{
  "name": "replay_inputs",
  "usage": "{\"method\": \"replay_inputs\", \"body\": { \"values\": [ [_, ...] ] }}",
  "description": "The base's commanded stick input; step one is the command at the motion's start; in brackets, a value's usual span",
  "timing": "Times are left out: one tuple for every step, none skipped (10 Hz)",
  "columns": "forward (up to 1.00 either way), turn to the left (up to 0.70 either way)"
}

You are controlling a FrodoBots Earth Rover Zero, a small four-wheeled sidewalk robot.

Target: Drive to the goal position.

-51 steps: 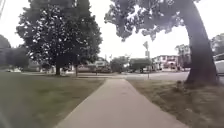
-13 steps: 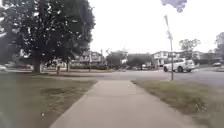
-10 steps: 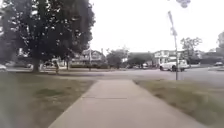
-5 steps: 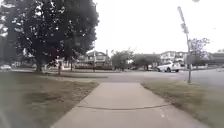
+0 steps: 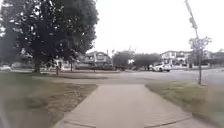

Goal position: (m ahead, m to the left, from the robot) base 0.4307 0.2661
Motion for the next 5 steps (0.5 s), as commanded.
{"method": "replay_inputs", "body": {
  "values": [
    [1.00, 0.00],
    [1.00, 0.00],
    [1.00, 0.00],
    [1.00, 0.00],
    [1.00, 0.00]
  ]
}}
